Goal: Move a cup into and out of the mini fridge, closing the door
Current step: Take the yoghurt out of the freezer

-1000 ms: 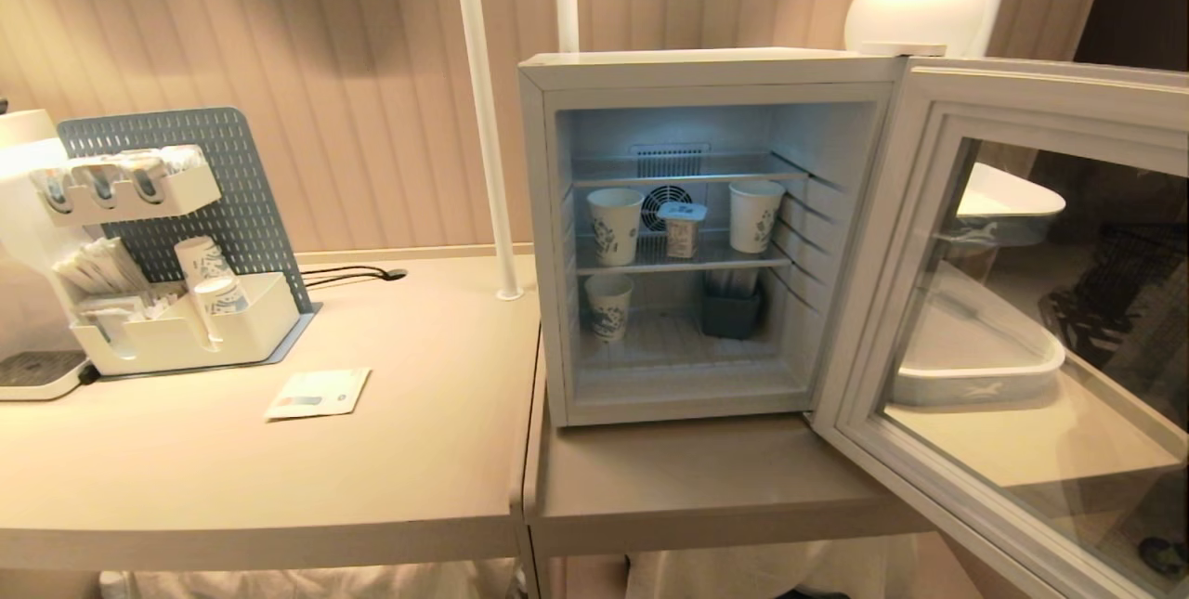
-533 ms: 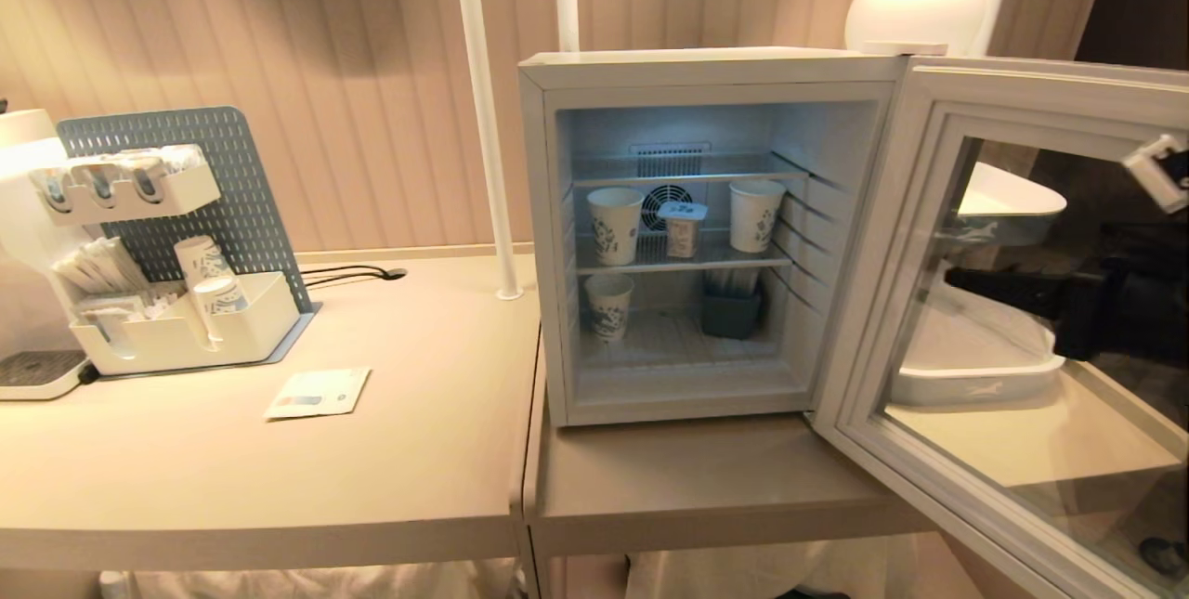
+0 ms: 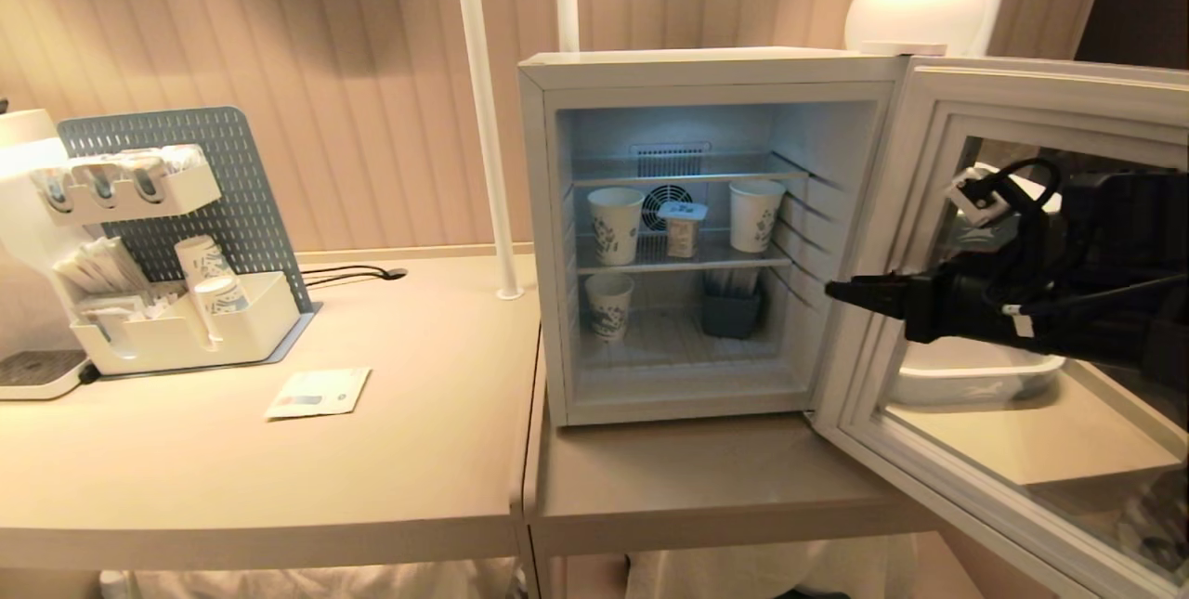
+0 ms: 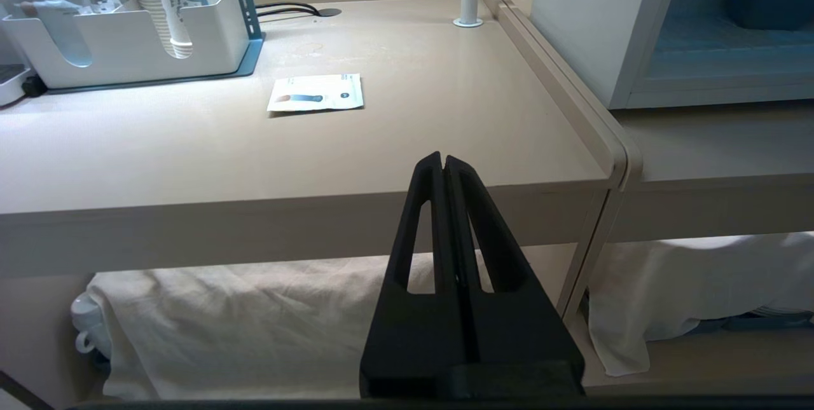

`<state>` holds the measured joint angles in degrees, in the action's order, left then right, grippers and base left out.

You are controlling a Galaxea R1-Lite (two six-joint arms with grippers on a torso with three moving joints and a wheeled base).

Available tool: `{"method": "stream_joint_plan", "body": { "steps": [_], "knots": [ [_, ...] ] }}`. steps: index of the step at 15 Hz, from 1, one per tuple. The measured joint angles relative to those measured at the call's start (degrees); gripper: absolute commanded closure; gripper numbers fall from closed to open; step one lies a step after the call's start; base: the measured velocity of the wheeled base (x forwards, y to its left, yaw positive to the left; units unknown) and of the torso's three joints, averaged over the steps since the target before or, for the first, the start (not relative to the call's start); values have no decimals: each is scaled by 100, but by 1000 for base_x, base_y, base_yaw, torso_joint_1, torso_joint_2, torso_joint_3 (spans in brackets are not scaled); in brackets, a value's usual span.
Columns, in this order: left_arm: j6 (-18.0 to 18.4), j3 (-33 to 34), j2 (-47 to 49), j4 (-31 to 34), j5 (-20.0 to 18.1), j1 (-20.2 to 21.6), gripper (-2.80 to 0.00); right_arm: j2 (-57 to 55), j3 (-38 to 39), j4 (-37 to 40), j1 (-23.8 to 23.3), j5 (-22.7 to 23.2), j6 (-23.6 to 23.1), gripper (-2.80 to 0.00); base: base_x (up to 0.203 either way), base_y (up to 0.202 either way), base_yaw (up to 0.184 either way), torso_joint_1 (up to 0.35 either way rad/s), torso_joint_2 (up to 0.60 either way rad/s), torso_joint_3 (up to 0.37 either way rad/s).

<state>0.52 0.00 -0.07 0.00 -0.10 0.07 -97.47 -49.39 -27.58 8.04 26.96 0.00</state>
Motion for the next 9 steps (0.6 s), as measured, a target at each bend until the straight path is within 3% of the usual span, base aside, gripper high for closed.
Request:
{"method": "stream_joint_plan", "body": {
  "steps": [5,9],
  "knots": [
    [0,0,0,-7,0,0,0,-818,-964,60,929,-1710,145,-280,0,0,0,0,0,0],
    [-1,0,0,-5,0,0,0,-1656,-1811,85,1365,-2915,338,-280,0,0,0,0,0,0]
  ]
}}
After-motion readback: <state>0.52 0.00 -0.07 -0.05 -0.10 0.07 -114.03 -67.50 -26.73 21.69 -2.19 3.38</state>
